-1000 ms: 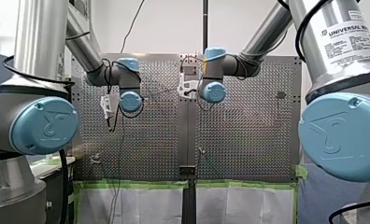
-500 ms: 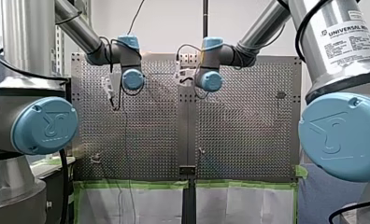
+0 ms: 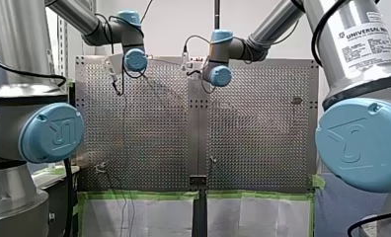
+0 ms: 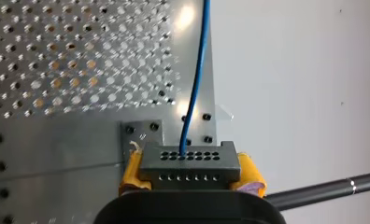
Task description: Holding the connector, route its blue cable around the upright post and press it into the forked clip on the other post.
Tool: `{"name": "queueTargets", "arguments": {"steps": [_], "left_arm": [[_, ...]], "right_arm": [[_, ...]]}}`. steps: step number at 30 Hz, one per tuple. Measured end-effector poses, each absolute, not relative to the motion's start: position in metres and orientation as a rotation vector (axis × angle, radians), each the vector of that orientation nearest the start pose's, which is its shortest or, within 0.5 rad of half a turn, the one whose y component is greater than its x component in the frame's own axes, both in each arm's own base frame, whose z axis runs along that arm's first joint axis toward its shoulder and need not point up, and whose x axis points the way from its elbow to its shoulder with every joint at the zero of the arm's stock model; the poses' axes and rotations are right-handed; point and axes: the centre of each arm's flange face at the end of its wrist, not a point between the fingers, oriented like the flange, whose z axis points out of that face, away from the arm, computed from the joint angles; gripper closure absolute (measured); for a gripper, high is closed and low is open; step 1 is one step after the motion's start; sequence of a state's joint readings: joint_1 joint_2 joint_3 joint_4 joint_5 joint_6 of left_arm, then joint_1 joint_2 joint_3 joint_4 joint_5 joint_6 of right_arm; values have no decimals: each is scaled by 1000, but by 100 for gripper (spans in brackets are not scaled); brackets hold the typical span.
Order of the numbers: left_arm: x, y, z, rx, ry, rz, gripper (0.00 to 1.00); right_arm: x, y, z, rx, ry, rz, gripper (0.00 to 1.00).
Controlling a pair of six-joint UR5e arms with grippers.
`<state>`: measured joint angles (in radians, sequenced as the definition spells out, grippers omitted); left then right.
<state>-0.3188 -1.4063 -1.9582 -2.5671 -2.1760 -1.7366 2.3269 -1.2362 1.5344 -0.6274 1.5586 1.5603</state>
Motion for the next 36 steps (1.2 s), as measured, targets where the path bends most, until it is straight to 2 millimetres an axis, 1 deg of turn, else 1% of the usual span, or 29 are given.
{"name": "queueTargets", "arguments": {"steps": [7,14,15,17,21,24,28,32,36], "left_arm": [[393,-200,447,-420,1217,-44,94],[408,-187,465,-428,1210,-65,94],[409,-185,468,-431,1208,-69,92],[414,-180,474,-437,1202,-79,92],[426,-170,483,-449,1187,-103,92],[439,-162,485,-453,1182,-113,92],[460,-149,482,-449,1186,-110,92],[479,-134,477,-452,1187,-119,92],[494,-120,469,-451,1197,-117,92]], "right_arm": [[555,-374,389,1453,-560,1970,100],[569,-377,412,1424,-530,2008,100],[570,-378,415,1418,-527,2013,100],[573,-379,420,1408,-522,2019,100],[576,-381,423,1406,-521,2025,100],[582,-384,423,1407,-524,2032,100],[590,-390,422,1416,-529,2033,100],[596,-394,427,1406,-525,2041,100],[602,-399,430,1396,-523,2047,100]]}}
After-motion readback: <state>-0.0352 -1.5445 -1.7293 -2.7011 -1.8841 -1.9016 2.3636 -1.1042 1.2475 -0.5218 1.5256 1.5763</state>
